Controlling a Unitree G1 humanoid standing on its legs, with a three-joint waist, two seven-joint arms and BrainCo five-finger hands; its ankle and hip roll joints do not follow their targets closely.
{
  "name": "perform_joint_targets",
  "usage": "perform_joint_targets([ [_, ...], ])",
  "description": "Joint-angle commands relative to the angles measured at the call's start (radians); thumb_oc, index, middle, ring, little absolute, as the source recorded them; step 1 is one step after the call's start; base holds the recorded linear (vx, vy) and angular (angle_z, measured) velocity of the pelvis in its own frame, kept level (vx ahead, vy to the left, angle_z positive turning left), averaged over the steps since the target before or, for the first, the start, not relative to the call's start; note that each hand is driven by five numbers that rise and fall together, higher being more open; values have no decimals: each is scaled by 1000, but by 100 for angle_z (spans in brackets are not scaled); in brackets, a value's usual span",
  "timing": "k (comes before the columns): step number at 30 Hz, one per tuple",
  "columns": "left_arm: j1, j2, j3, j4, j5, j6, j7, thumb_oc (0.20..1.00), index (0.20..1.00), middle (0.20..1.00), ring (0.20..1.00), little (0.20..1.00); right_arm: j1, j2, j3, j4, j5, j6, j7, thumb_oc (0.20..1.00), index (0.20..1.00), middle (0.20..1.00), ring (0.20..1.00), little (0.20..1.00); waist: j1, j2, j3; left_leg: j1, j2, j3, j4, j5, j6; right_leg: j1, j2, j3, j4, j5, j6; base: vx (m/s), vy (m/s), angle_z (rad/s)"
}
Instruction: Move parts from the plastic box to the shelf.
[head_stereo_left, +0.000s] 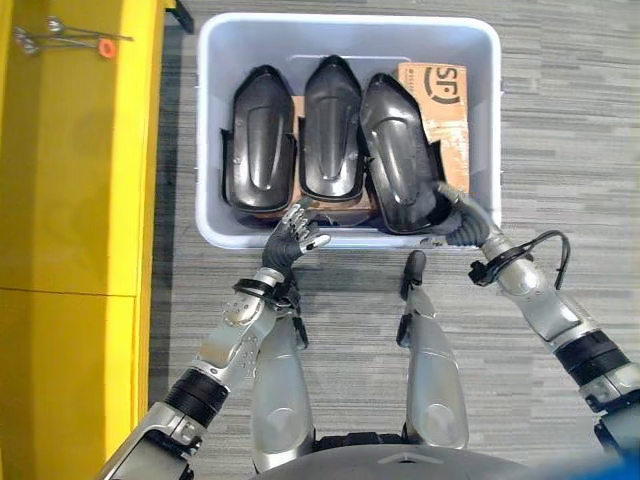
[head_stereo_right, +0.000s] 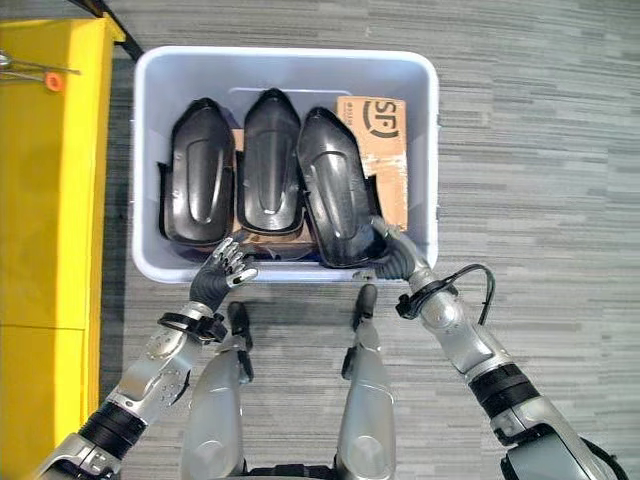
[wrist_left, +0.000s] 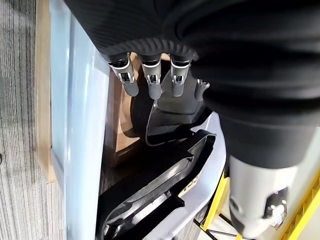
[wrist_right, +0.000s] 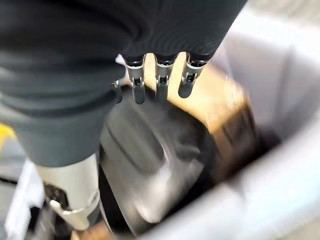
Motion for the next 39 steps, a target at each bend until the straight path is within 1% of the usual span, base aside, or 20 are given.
perform_joint_targets([
  [1,56,17,33,-92,26,-48,7,1000,1000,1000,1000,1000,51,-37,-96,-177,66,-112,-56,1000,1000,1000,1000,1000,8,6,-31,-38,41,-15,-2,43,-14,40,-55,27,124,-111,49,5,-4,-9],
  [4,64,24,35,-101,32,-48,12,1000,1000,1000,1000,1000,93,-6,-146,-254,104,-142,-80,1000,1000,1000,1000,1000,0,1,-35,-35,44,-10,-6,43,-16,38,-53,29,122,-111,49,5,-6,-12],
  [6,68,26,29,-103,35,-48,13,1000,1000,1000,1000,1000,110,11,-160,-259,104,-152,-98,1000,1000,1000,1000,1000,0,1,-39,-35,44,-10,-6,43,-18,34,-52,30,126,-112,50,8,-2,-9],
  [8,62,26,20,-104,33,-52,16,1000,1000,1000,1000,1000,101,38,-159,-224,100,-150,-137,1000,1000,1000,1000,1000,0,4,-42,-34,45,-9,-7,43,-18,34,-53,30,127,-113,49,7,-1,-2],
  [11,54,24,15,-103,30,-57,22,1000,1000,1000,1000,1000,86,63,-149,-192,110,-144,-157,1000,1000,1000,1000,1000,1,6,-44,-37,46,-10,-5,44,-19,30,-53,32,128,-112,49,0,0,0],
  [14,40,16,-2,-89,30,-60,38,1000,1000,1000,1000,1000,57,97,-142,-129,90,-125,-213,1000,1000,1000,1000,1000,3,14,-47,-42,46,-13,-1,44,-18,21,-51,35,139,-116,49,0,0,0],
  [17,33,11,-13,-84,27,-63,45,1000,1000,1000,1000,1000,30,122,-133,-78,91,-115,-243,1000,1000,1000,1000,1000,7,21,-46,-48,45,-14,1,44,-17,16,-50,35,141,-117,49,0,0,0],
  [20,28,8,-26,-81,27,-60,47,1000,1000,1000,1000,1000,2,146,-119,-17,117,-108,-258,1000,1000,1000,1000,1000,12,29,-47,-54,44,-17,6,43,-16,12,-52,35,144,-118,49,0,0,0],
  [21,21,6,-36,-78,22,-62,51,1000,1000,1000,1000,1000,-26,170,-111,39,161,-103,-268,1000,1000,1000,1000,1000,18,35,-47,-57,43,-18,8,43,-15,10,-54,34,146,-118,48,0,0,0],
  [22,21,6,-36,-78,22,-62,51,1000,1000,1000,1000,1000,-28,170,-111,41,161,-104,-268,1000,1000,1000,1000,1000,18,35,-47,-58,43,-18,8,43,-15,10,-54,34,146,-118,48,0,0,0],
  [23,11,6,-43,-76,15,-64,55,1000,1000,1000,1000,1000,-58,179,-103,96,172,-97,-286,1000,1000,1000,1000,1000,22,44,-47,-58,42,-17,7,43,-15,7,-56,33,150,-118,47,0,0,0],
  [26,4,5,-50,-72,7,-65,63,1000,1000,1000,1000,1000,-112,195,-110,184,216,-94,-316,1000,1000,1000,1000,1000,31,55,-46,-64,40,-19,11,41,-13,-4,-57,36,161,-122,46,0,0,0],
  [30,3,8,-49,-66,4,-66,71,1000,1000,1000,1000,1000,-159,196,-115,242,231,-92,-341,1000,1000,1000,1000,1000,38,65,-43,-69,38,-21,14,39,-11,-11,-57,36,170,-124,44,0,0,0],
  [36,0,14,-55,-68,4,-63,67,1000,1000,1000,1000,1000,-201,184,-99,297,219,-77,-347,1000,1000,1000,1000,1000,45,73,-38,-78,36,-23,25,35,-7,-21,-59,36,180,-126,44,0,0,0],
  [39,-7,16,-61,-76,5,-63,65,1000,1000,1000,1000,1000,-234,175,-82,375,179,-54,-364,1000,1000,1000,1000,1000,52,81,-33,-94,33,-28,34,34,-5,-32,-59,37,190,-129,41,0,0,0],
])
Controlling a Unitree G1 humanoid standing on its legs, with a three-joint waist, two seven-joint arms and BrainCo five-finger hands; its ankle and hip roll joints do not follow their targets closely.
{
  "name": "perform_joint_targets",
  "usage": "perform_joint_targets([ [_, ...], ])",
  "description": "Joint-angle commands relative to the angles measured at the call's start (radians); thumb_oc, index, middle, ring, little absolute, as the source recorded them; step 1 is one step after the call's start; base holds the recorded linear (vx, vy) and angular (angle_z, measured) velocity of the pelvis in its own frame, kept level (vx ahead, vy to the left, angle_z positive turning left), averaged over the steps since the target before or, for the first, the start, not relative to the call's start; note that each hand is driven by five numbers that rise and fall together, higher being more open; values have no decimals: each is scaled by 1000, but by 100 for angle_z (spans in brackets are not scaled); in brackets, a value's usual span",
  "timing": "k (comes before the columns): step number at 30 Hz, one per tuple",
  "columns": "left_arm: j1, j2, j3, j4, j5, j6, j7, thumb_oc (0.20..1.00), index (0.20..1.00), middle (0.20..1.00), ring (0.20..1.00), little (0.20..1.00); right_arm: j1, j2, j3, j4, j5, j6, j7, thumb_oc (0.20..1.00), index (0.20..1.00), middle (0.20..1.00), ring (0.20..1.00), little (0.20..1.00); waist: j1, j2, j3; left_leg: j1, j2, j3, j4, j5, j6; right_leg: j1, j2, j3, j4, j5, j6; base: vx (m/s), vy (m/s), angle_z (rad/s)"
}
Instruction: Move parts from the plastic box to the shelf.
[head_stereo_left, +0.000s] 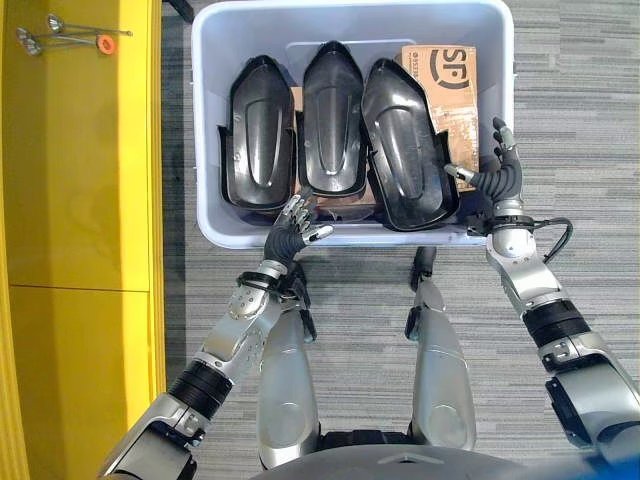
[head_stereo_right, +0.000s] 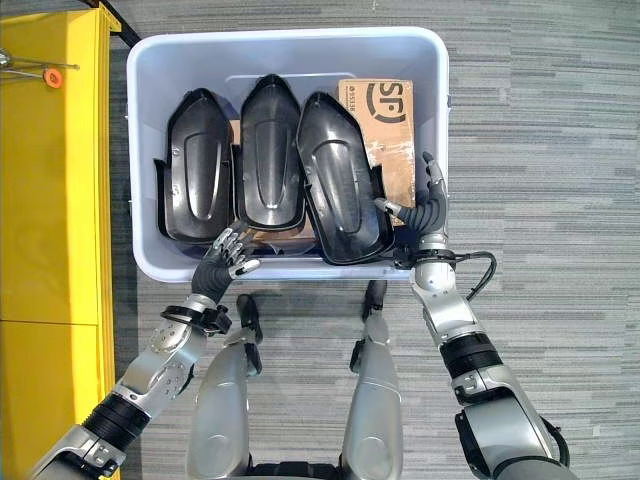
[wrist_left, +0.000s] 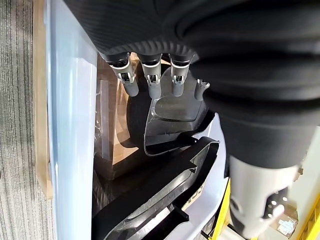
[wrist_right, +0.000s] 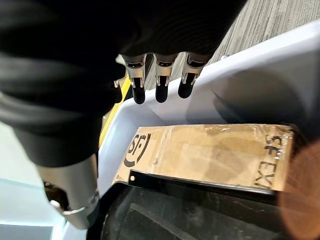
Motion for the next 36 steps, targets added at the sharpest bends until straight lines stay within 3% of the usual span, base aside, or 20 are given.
perform_joint_targets([
  [1,35,16,-18,-77,-3,-49,1,1000,1000,1000,1000,1000,-16,-53,6,13,-30,-8,-36,1000,1000,1000,1000,1000,6,33,-53,-82,33,-49,23,40,-4,12,-57,15,154,-121,46,0,0,0],
  [20,23,28,-17,-95,1,-56,-1,1000,1000,1000,1000,1000,-157,-46,198,402,-188,85,6,1000,1000,1000,1000,1000,40,39,-22,-137,16,-73,45,36,12,-12,-66,0,168,-115,47,-2,3,4],
  [21,19,26,-20,-94,0,-58,0,1000,1000,1000,1000,1000,-173,-41,212,445,-195,90,9,382,382,382,382,382,44,41,-19,-141,16,-74,49,35,13,-13,-67,-2,170,-115,47,77,4,1],
  [22,19,29,-24,-93,-1,-58,1,1000,1000,1000,1000,1000,-191,-41,232,481,-206,101,21,228,228,228,228,228,51,43,-21,-133,16,-79,53,10,3,-4,-67,-4,176,-137,54,73,0,-2],
  [28,4,26,-34,-91,-4,-52,0,1000,1000,1000,1000,1000,-262,-8,296,670,-216,120,58,200,200,200,200,200,73,52,-5,-150,9,-89,69,7,9,-8,-70,-8,186,-139,51,16,11,5],
  [36,-1,23,-35,-82,9,-51,10,1000,1000,1000,1000,1000,-255,3,318,711,-252,135,58,200,200,200,200,200,76,54,0,-149,1,-88,72,3,13,-2,-76,-11,189,-140,52,8,16,5],
])
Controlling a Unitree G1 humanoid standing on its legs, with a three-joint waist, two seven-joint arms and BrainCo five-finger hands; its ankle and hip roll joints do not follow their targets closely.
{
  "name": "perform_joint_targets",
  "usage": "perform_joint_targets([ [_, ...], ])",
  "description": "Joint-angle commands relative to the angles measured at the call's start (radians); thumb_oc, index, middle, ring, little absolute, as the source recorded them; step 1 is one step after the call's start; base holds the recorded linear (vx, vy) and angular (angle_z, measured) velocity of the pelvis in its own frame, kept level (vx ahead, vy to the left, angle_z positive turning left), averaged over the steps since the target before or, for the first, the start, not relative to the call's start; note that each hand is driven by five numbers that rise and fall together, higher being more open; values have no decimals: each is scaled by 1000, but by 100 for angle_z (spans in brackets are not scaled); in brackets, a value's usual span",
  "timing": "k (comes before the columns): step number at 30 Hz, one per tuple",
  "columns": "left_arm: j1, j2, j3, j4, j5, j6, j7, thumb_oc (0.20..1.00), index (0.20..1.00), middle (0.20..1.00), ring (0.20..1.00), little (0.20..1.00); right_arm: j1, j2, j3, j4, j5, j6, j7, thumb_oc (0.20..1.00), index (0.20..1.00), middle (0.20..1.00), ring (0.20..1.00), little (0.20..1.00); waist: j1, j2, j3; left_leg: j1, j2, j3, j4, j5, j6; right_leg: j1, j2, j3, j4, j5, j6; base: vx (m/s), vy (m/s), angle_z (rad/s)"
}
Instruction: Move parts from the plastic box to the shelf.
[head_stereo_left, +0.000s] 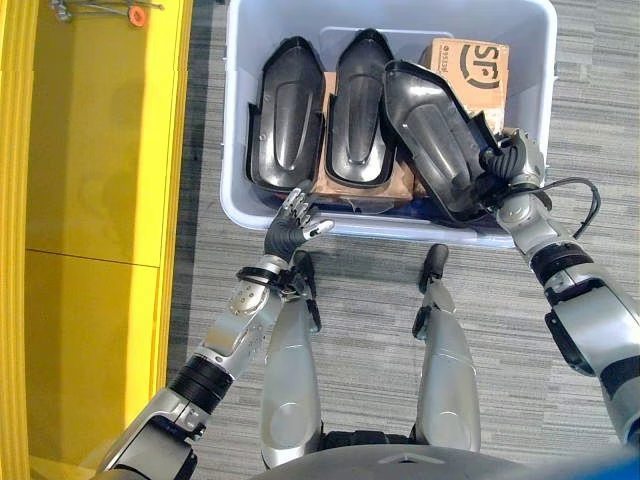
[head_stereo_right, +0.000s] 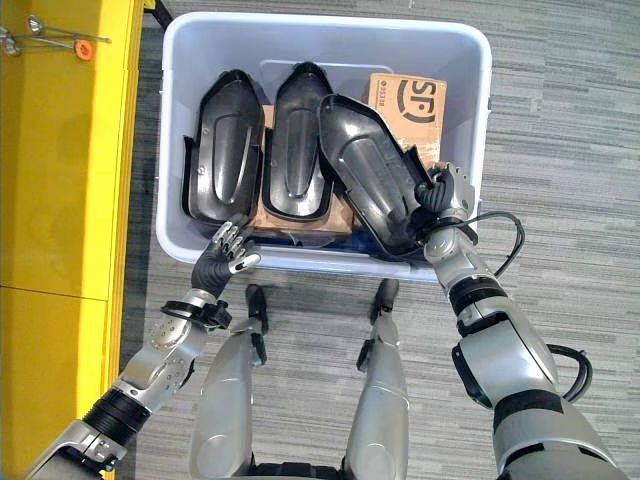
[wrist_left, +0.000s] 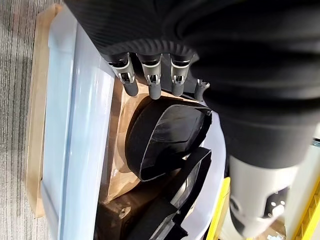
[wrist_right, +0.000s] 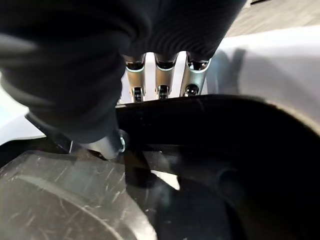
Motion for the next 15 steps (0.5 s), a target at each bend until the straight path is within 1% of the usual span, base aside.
perform_joint_targets([
  [1,22,19,-32,-84,9,-38,10,1000,1000,1000,1000,1000,124,63,85,71,-27,62,99,200,200,200,200,200,32,40,21,-47,26,-31,1,10,-2,39,-44,21,150,-128,56,0,0,0],
  [4,22,21,-30,-85,10,-38,14,1000,1000,1000,1000,1000,126,63,86,77,-34,66,97,200,200,200,200,200,31,39,21,-46,25,-31,2,9,-1,38,-46,21,153,-128,55,0,0,0],
  [10,26,16,-29,-79,8,-36,19,1000,1000,1000,1000,1000,138,68,39,67,37,53,87,200,200,200,200,200,24,34,21,-39,26,-29,6,8,0,46,-46,23,155,-128,54,0,0,0],
  [11,27,15,-21,-75,10,-37,24,1000,1000,1000,1000,1000,153,65,11,24,85,38,75,200,200,200,200,200,17,27,21,-34,27,-28,4,8,-1,50,-43,23,154,-126,55,-76,8,-1],
  [12,27,14,-14,-73,12,-38,28,1000,1000,1000,1000,1000,169,55,0,-28,94,29,59,200,200,200,200,200,9,20,23,-39,25,-21,-6,36,8,44,-44,23,142,-102,49,-77,11,0],
  [13,28,13,-8,-70,14,-39,33,1000,1000,1000,1000,1000,192,53,-19,-97,120,16,52,200,200,200,200,200,2,14,23,-33,27,-20,-8,36,7,48,-43,23,141,-101,49,-76,10,1],
  [14,29,13,-8,-70,14,-39,33,1000,1000,1000,1000,1000,194,53,-20,-98,120,17,52,200,200,200,200,200,3,13,22,-32,26,-19,-9,37,8,47,-43,24,141,-100,50,0,0,0],
  [15,37,11,7,-68,18,-42,44,1000,1000,1000,1000,1000,256,45,-65,-253,169,-8,43,200,200,200,200,200,-13,-1,19,-22,29,-17,-14,36,5,54,-40,26,136,-99,50,0,0,0],
])
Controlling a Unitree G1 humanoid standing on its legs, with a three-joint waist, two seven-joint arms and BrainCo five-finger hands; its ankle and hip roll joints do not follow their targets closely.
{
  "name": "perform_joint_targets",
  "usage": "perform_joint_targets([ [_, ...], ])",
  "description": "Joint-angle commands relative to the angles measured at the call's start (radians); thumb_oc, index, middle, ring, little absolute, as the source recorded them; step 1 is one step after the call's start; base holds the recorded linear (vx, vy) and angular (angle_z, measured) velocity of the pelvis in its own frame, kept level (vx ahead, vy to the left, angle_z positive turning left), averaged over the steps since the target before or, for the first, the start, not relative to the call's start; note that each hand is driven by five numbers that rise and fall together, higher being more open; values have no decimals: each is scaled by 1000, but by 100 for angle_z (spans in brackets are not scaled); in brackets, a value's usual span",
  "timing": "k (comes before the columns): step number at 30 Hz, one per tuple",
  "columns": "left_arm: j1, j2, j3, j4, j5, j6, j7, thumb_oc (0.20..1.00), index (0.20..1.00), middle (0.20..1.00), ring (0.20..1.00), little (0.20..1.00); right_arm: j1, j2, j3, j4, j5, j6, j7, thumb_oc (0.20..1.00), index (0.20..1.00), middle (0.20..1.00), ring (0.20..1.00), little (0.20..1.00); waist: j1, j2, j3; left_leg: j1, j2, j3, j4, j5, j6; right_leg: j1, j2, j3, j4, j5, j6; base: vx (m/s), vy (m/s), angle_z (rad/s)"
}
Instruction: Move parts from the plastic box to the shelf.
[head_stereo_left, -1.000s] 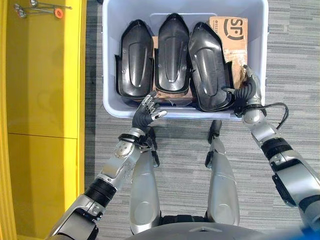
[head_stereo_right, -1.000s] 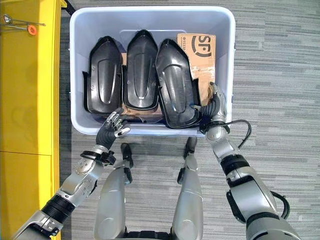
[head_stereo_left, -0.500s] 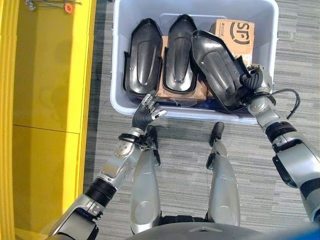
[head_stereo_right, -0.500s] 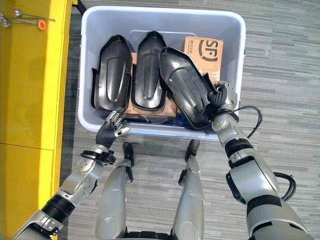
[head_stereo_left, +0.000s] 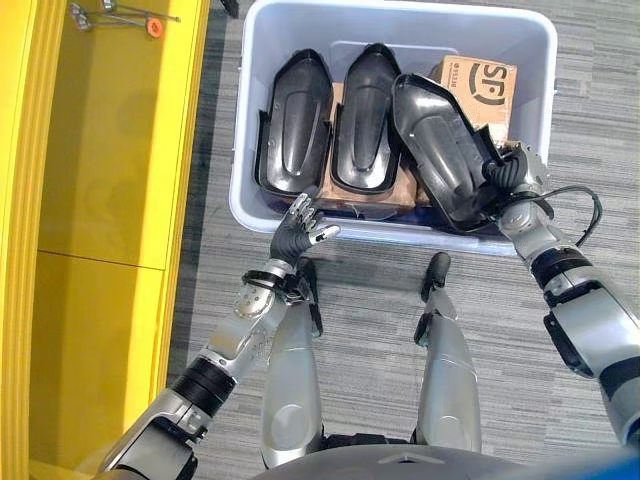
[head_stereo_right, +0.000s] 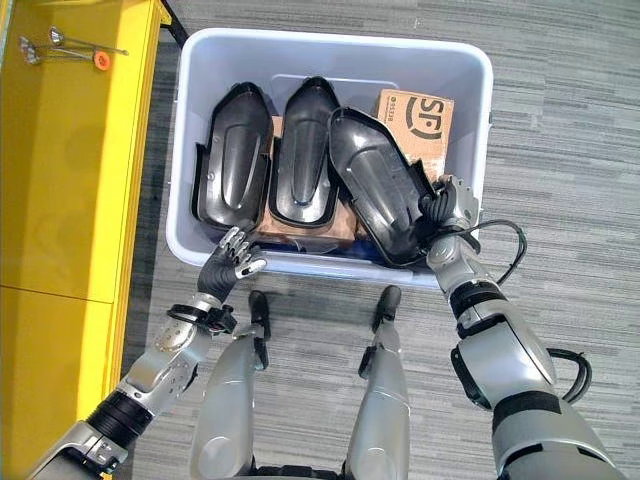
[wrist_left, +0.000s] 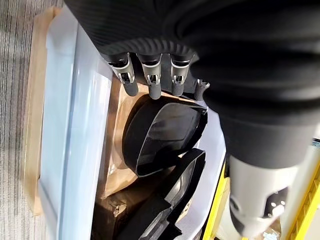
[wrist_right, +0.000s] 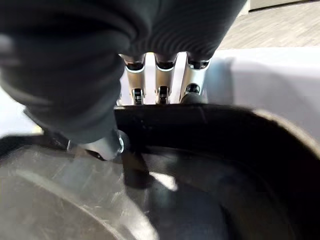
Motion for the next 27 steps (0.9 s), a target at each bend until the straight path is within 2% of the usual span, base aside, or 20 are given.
perform_joint_targets([
  [1,40,14,44,-70,18,-41,23,1000,1000,1000,1000,1000,204,43,-51,-241,101,-48,34,200,200,200,200,200,-23,-3,43,-10,32,-14,-40,42,2,60,-36,25,116,-95,48,0,0,0],
  [3,47,9,54,-71,20,-43,23,1000,1000,1000,1000,1000,301,26,-95,-428,102,-83,44,200,200,200,200,200,-39,-15,36,3,33,-12,-46,43,0,74,-37,23,110,-93,51,7,-8,-2],
  [6,57,8,50,-83,13,-46,7,1000,1000,1000,1000,1000,408,11,-178,-601,114,-131,46,200,200,200,200,200,-52,-21,22,27,30,-14,-61,48,-6,105,-42,16,100,-95,54,0,0,0],
  [12,82,16,42,-81,9,-37,-27,1000,1000,1000,1000,1000,532,27,-281,-812,165,-204,69,200,200,200,200,200,-61,-30,-13,102,23,-16,-108,65,-17,182,-41,8,70,-99,61,19,-5,0],
  [19,142,32,78,-78,12,-22,-61,1000,1000,1000,1000,1000,621,14,-307,-975,169,-224,129,200,200,200,200,200,-66,-38,-74,220,13,-7,-185,92,-24,303,-51,-12,1,-89,73,57,-7,3],
  [27,217,48,134,-82,33,4,-113,1000,1000,1000,1000,1000,752,-7,-325,-1083,218,-225,257,200,200,200,200,200,-80,-51,-167,350,24,10,-248,107,-28,420,-52,-34,-48,-88,88,59,-6,2],
])
